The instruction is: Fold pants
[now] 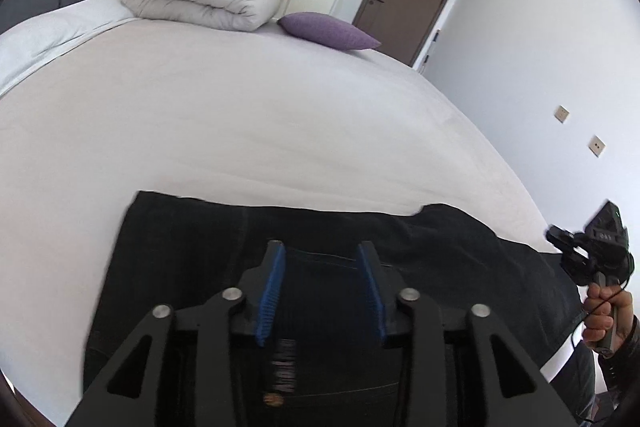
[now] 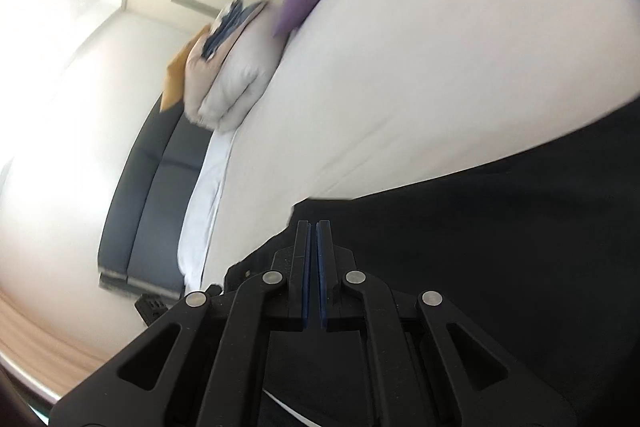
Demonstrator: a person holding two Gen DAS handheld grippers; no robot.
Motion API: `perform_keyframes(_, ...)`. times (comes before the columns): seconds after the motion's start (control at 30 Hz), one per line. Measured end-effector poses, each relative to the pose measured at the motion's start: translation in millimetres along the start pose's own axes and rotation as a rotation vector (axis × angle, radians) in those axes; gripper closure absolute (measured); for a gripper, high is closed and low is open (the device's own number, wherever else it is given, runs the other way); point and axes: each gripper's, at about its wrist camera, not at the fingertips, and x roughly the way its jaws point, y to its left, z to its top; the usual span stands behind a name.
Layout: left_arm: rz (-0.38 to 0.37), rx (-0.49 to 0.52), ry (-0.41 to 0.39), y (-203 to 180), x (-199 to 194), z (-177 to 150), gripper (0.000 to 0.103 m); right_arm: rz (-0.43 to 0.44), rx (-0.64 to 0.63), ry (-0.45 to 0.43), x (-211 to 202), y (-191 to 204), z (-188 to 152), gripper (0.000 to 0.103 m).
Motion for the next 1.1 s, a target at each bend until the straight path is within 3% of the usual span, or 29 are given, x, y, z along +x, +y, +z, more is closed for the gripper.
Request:
perform_keyframes(0.1, 0.015, 0.044, 0.056, -34, 27, -8, 0.05, 0.051, 0.005, 0.13, 73, 16, -5, 0.101)
perform_keyframes(0.23, 0.065, 0.033, 0.171, -38, 67, -32, 0.05, 0.046, 0.023, 0.28, 178, 36, -26, 0.101)
perform_keyframes(0.27, 0.073, 0.047, 0.175, -36, 72, -38, 0.051, 0.005, 0.005, 0.304, 197, 36, -33, 0.101)
perform_keyframes(0.33, 0.055, 0.045, 0.16, -31, 71, -42, 0.051, -0.06, -0.005, 0.289, 215, 27, -35, 0.102)
perform_keyframes(0.37, 0.034, 0.023, 0.158, -26, 70, -41, 0.051, -0.04, 0.025, 0.27, 216, 17, -32, 0.103)
perform_keyframes(0.43, 0.005, -0.011, 0.159, -18, 69, -41, 0.052, -0.024, 0.066, 0.2, 198, -4, -20, 0.103)
perform_keyframes(0.5, -0.01, -0.03, 0.155, -13, 68, -42, 0.053, -0.109, 0.055, 0.107, 176, -19, 4, 0.103)
perform_keyframes(0.57, 0.002, -0.017, 0.156, -17, 70, -44, 0.053, -0.156, 0.128, 0.025, 134, -39, 15, 0.103)
perform_keyframes(0.63, 0.029, 0.003, 0.156, -22, 70, -44, 0.053, -0.119, 0.186, -0.035, 90, -47, 19, 0.098)
perform_keyframes(0.67, 0.061, 0.018, 0.154, -28, 68, -44, 0.054, -0.095, 0.144, -0.047, 74, -40, 18, 0.098)
perform_keyframes(0.73, 0.102, 0.048, 0.146, -44, 62, -45, 0.054, -0.075, 0.046, -0.024, 45, -22, 7, 0.098)
perform_keyframes(0.77, 0.062, 0.06, 0.14, -58, 58, -46, 0.054, -0.061, 0.021, 0.006, 37, -19, -6, 0.098)
perform_keyframes(0.87, -0.006, 0.104, 0.15, -97, 60, -55, 0.054, -0.054, 0.082, 0.074, 30, -44, -36, 0.098)
perform_keyframes(0.9, -0.02, 0.118, 0.168, -106, 63, -60, 0.054, -0.073, 0.127, 0.097, 31, -59, -48, 0.103)
perform_keyframes(0.97, -0.03, 0.134, 0.216, -119, 76, -73, 0.054, -0.026, 0.183, 0.079, 37, -70, -73, 0.103)
perform_keyframes(1.03, -0.009, 0.143, 0.207, -119, 77, -80, 0.054, -0.102, 0.14, 0.055, 23, -70, -71, 0.103)
perform_keyframes(1.1, -0.018, 0.117, 0.21, -111, 75, -81, 0.061, -0.118, 0.149, 0.018, 1, -83, -72, 0.103)
